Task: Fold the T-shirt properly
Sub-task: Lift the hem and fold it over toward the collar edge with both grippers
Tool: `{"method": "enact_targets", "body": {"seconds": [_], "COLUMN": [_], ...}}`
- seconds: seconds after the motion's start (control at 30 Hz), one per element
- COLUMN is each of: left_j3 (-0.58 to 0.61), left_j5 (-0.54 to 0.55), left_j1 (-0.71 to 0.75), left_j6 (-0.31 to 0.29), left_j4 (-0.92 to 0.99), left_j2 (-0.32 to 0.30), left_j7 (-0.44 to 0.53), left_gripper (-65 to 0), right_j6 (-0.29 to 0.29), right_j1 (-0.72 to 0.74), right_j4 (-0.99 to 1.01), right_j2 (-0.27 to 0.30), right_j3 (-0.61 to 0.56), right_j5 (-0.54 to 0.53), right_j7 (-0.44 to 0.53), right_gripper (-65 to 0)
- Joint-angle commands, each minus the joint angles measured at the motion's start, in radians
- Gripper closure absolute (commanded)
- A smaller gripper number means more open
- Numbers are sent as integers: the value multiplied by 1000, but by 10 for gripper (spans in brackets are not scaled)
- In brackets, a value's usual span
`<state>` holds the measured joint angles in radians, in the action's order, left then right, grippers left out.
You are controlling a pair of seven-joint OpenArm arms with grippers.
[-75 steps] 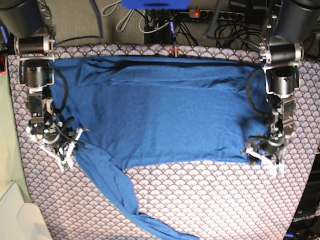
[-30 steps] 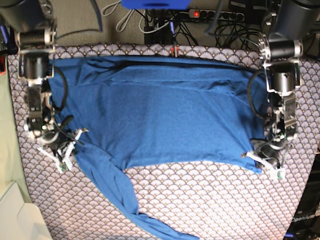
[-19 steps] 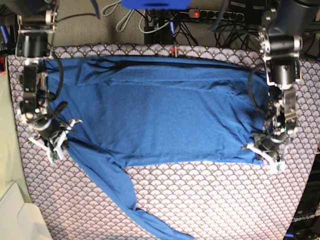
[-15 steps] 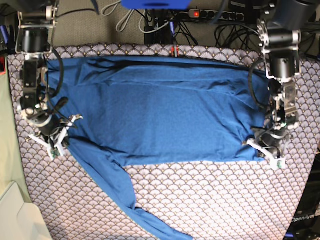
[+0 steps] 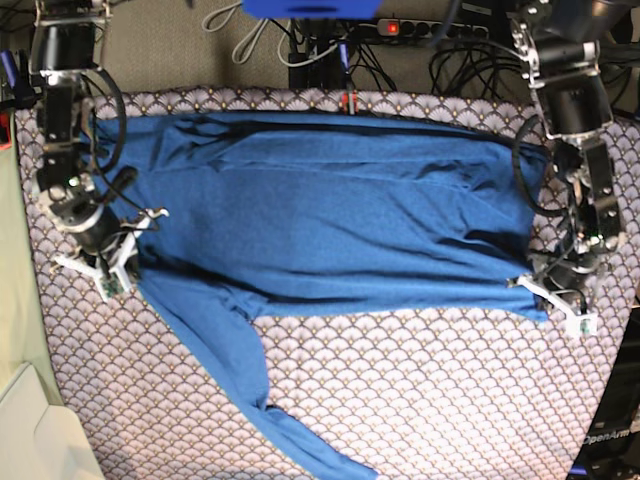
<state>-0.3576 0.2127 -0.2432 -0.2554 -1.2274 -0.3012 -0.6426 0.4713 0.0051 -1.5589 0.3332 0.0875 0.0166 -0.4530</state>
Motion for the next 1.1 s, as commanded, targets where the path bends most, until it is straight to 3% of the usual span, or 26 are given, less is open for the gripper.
{"method": "enact_targets", "body": {"seconds": [0.0,0.33,0.73,1.07], "left_j3": [-4,-4,-4,-5], "left_j5": [8,8,8,1], "left_j1": [-17,72,201,293], "left_j6": [1,1,1,1], "left_j4": [-39,-148,-297,-388], "left_j2": [-16,-6,-5,-14], "left_j7": [16,2,2,0], "left_gripper": [-4,-4,-4,-4], "right_j6": [-7,-6,-6,-4], "right_j1": [9,-113,-284,-373], "right_j4": [-35,-156,-314,-318], "right_j2": [19,17,13,17], "right_j3": [13,137,157,228], "right_j5": [-10,-14,-14,-16], "right_j7": [23,23,24,33], "right_gripper": [0,0,0,0]}}
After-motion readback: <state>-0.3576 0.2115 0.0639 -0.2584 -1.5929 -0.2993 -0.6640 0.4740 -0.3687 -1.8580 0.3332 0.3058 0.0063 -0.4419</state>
